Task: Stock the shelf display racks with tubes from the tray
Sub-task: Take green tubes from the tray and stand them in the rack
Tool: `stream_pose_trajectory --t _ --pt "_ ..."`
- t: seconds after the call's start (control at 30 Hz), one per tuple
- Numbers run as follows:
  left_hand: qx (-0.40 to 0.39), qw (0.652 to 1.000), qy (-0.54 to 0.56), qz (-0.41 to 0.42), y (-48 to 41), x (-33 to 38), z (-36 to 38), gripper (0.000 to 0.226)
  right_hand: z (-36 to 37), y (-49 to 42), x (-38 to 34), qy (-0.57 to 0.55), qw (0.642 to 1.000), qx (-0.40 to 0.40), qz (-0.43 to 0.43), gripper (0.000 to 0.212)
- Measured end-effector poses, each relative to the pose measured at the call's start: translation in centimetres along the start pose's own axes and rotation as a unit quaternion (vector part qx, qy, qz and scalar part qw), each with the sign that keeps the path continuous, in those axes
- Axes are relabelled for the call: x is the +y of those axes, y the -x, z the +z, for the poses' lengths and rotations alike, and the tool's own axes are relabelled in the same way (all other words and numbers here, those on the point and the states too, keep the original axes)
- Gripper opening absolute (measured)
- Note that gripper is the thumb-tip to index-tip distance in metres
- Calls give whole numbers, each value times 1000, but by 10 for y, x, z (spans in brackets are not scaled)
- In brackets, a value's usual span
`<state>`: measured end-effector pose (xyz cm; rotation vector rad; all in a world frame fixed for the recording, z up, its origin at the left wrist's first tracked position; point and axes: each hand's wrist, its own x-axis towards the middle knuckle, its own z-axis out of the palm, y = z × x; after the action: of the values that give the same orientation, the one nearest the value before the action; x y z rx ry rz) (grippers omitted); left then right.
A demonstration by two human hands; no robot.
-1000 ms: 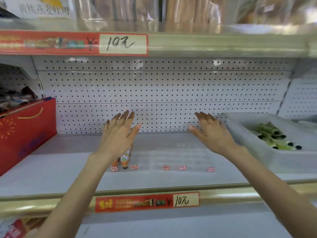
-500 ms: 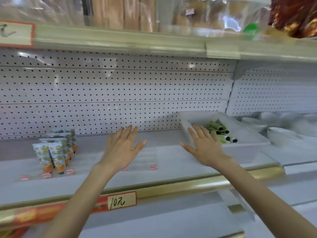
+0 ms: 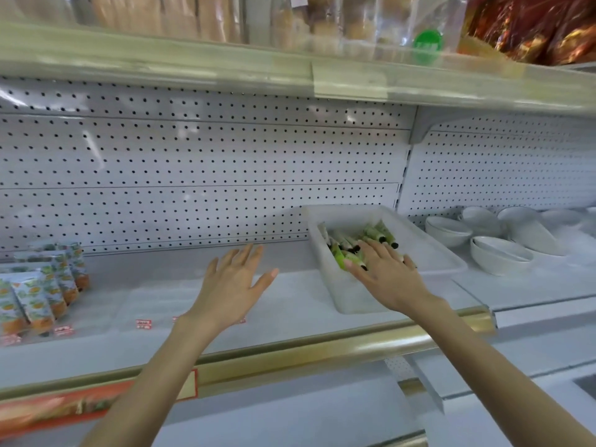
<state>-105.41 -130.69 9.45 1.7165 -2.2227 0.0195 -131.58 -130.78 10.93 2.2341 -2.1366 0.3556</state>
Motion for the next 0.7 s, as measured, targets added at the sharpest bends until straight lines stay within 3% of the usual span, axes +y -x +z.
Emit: stream_pose_trajectory --t 0.47,0.7 --pt "-47 992 102 58 -78 14 19 61 5 -54 30 -67 995 -5 75 62" --pt "-69 988 117 67 -110 26 23 61 5 -96 57 -84 994 -38 61 68"
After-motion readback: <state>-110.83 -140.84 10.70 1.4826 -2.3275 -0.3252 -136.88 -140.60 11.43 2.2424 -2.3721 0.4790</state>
